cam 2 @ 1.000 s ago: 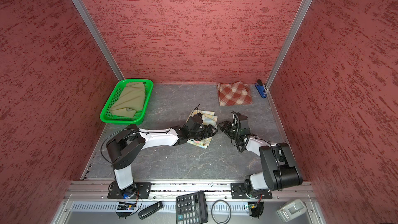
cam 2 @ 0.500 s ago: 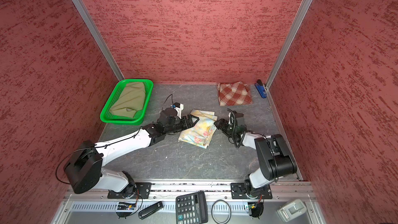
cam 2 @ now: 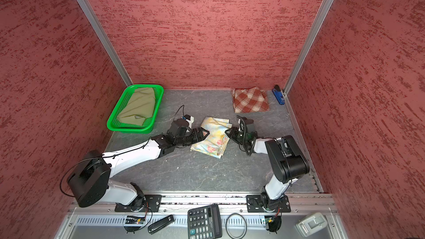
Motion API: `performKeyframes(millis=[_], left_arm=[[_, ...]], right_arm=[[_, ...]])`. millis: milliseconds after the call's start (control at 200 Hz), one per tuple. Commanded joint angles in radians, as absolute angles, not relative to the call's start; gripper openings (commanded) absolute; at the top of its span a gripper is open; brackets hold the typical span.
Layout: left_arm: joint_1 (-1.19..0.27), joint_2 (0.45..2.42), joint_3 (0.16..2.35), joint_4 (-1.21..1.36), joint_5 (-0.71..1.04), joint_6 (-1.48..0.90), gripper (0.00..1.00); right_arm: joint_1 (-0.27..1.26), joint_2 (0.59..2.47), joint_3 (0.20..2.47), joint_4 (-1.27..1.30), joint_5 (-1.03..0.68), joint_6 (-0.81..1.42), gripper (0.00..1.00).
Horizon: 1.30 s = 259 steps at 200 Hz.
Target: Fold and stack the skirts
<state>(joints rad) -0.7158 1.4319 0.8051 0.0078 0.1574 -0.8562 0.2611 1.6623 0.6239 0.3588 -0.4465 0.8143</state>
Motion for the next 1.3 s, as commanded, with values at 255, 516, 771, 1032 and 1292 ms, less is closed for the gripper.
performKeyframes(millis=[255, 516, 771, 1032, 1292], left_arm=[[-0.707, 1.45, 0.775, 0.066, 0.186, -0.861, 0.85], [-0.703, 1.462, 0.778, 0.071, 0.2, -0.859, 0.85], [-0.697, 1.475, 0.783, 0.048, 0.201, -0.834, 0.85], [-0.68, 1.497, 0.782, 0.042, 0.213, -0.82, 0.85], [-0.645, 1.512, 0.836, 0.0, 0.21, -0.765, 0.86]], right_arm=[[0.302, 1.677, 0.725, 0.316, -0.346, 0.769, 0.24], [0.316, 1.713, 0.781, 0.29, -0.334, 0.755, 0.09], [0.319, 1.719, 0.862, 0.238, -0.328, 0.734, 0.02], [0.319, 1.785, 0.917, 0.208, -0.312, 0.722, 0.06], [0.313, 1.684, 0.901, 0.095, -0.203, 0.639, 0.57]])
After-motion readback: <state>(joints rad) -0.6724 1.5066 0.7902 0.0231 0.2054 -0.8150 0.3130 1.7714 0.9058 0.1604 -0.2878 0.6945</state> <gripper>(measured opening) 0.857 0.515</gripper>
